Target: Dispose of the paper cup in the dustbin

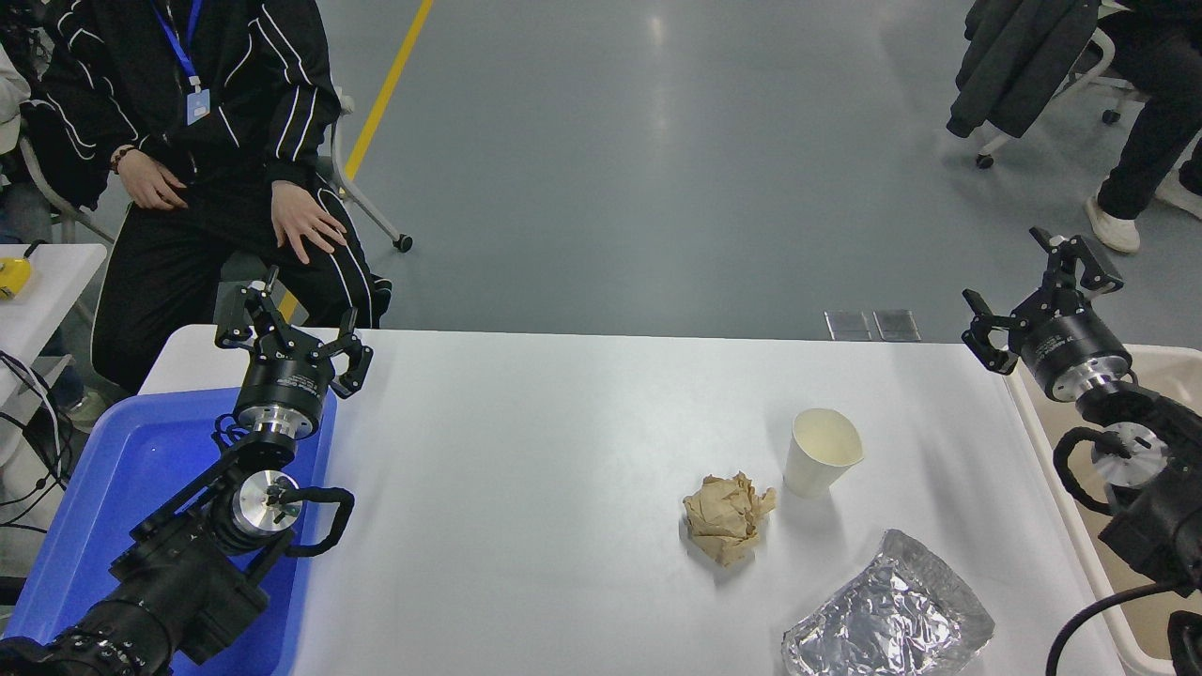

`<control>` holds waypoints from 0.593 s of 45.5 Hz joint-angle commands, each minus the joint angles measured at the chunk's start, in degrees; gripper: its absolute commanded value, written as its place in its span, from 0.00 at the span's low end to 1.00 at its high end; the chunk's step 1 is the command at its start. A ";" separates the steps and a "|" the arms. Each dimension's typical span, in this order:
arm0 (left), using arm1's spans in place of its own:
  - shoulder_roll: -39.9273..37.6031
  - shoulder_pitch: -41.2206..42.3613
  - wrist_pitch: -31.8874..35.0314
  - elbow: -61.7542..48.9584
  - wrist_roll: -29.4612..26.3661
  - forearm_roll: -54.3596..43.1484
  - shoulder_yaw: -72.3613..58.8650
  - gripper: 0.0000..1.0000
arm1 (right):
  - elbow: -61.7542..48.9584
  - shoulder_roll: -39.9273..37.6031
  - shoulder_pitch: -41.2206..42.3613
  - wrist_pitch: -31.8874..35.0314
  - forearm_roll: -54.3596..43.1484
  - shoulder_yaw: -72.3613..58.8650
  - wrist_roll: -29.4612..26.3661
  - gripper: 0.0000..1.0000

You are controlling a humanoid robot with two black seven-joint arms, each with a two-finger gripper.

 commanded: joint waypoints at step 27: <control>0.00 0.00 -0.01 0.00 0.00 0.00 0.00 1.00 | -0.18 -3.57 0.14 -1.17 -1.05 -7.58 -0.11 1.00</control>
